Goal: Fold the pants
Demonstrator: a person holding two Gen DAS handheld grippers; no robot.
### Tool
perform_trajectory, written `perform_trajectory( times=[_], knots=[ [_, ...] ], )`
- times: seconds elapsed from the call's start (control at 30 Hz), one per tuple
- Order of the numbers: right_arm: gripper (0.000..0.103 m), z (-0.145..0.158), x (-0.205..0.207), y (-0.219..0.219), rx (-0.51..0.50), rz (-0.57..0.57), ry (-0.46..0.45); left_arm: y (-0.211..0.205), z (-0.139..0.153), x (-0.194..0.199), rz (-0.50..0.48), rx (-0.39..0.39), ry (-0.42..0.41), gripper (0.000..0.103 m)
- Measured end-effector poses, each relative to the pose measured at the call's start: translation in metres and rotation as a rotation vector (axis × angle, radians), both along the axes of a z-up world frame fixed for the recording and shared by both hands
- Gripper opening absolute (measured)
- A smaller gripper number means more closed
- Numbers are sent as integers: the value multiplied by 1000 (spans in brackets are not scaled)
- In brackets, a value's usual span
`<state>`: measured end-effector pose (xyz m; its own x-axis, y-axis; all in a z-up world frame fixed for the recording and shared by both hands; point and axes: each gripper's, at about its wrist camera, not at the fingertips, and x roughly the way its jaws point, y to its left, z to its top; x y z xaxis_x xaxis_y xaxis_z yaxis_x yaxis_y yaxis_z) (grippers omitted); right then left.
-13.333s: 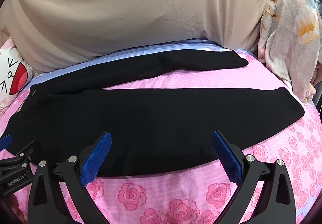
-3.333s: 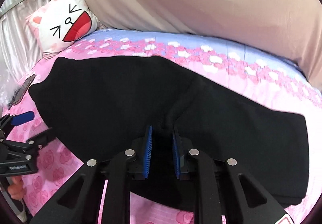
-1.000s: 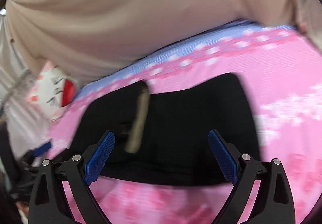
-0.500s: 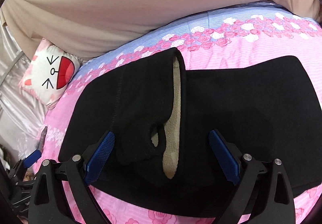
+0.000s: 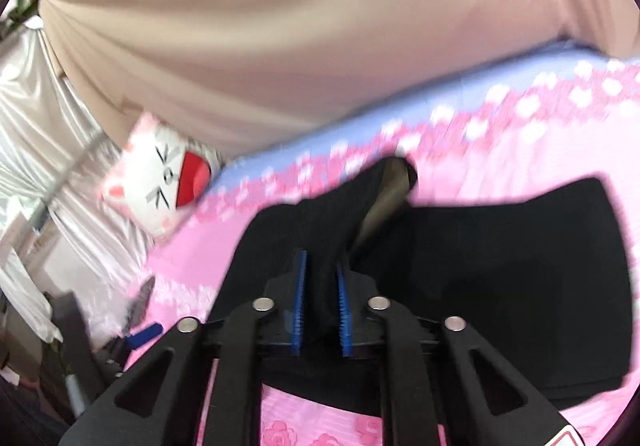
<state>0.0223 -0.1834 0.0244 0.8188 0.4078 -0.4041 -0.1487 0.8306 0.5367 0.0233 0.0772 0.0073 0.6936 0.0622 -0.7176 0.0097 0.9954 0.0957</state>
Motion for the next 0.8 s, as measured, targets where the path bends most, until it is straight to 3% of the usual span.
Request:
perform_trajectory(
  times=[0.13,0.2,0.23,0.27,0.43,0.53,0.63,0.8],
  knots=[
    [3,4,-35,-52,-80,-187,-15,-5,-1,-1,-18,-19,-1,98],
    [25,-14,-35,-73,-124,-232,54,-11,-4,1,-23,-13,6,98],
    [36,-25,-32,-80,-93,-220,100,-15,-7,3,-24,-9,15,98],
    [53,-36,-31,-85,-44,-206,134,-17,-8,3,-20,-6,21,98],
    [60,-58,-29,-62,118,7,145,-13,-7,-1,3,-9,24,98],
    [66,-70,-7,-41,223,136,195,-5,-5,-3,22,4,20,98],
    [66,-77,11,-25,207,154,246,9,-1,-7,48,5,12,98],
    [63,-74,-10,-7,115,179,218,35,1,-14,87,-4,4,98]
  ],
)
